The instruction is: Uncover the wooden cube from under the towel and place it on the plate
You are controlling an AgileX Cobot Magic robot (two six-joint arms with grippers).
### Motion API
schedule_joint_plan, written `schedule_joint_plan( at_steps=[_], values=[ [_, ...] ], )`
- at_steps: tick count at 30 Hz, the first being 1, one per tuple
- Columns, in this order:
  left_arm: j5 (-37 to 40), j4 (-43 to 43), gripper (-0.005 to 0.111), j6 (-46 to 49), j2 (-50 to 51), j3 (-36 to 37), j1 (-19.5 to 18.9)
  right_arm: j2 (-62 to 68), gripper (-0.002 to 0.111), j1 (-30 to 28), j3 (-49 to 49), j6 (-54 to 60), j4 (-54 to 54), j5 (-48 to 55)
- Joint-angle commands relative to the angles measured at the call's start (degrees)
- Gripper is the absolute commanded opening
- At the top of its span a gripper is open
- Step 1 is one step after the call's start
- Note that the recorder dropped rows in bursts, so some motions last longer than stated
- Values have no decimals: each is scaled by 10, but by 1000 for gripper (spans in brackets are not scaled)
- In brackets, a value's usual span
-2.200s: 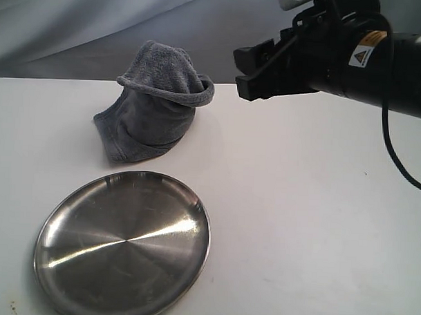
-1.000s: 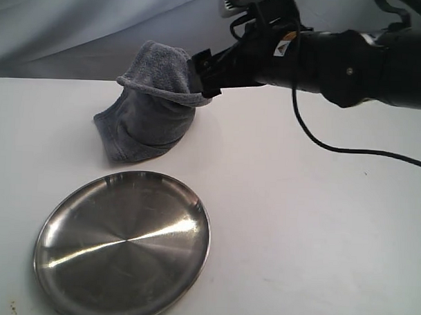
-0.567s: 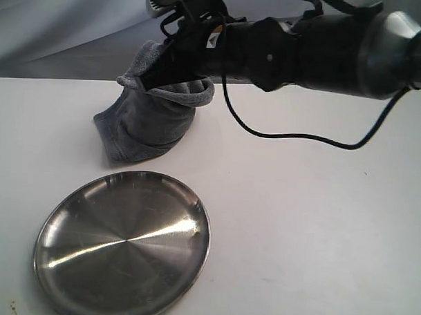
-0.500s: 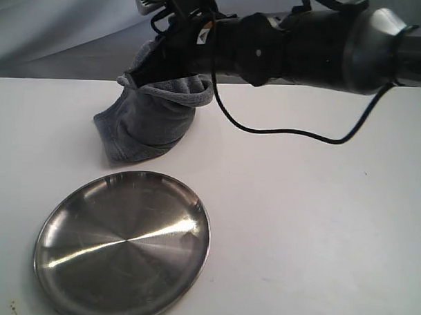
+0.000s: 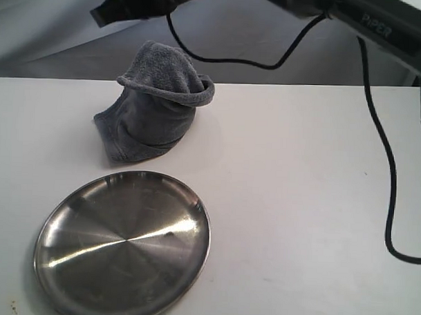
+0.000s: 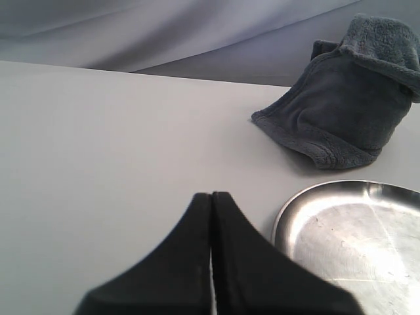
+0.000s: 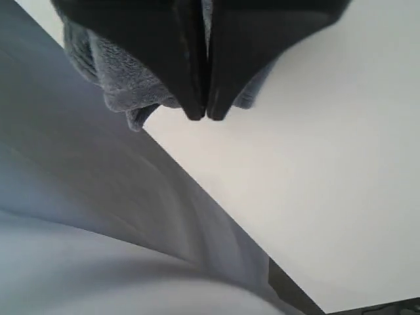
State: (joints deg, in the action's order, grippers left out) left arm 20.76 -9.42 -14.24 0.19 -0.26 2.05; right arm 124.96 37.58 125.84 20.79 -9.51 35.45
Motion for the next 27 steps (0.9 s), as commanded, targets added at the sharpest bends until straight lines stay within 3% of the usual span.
schedule_joint_plan(
  at_steps=[1,8,13,22,27],
  values=[
    [-4,1,0,-2,-2,3,2,3,0,-43,35,-35,23,72],
    [-4,1,0,-2,-2,3,2,3,0,-107,35,-19,25,236],
    [-4,1,0,-2,-2,3,2,8,0,-114,35,33,25,345],
    [-4,1,0,-2,-2,3,2,44,0,-61,4,183,-114,345],
    [-4,1,0,-2,-2,3,2,74,0,-14,1,203,-110,308]
  ],
)
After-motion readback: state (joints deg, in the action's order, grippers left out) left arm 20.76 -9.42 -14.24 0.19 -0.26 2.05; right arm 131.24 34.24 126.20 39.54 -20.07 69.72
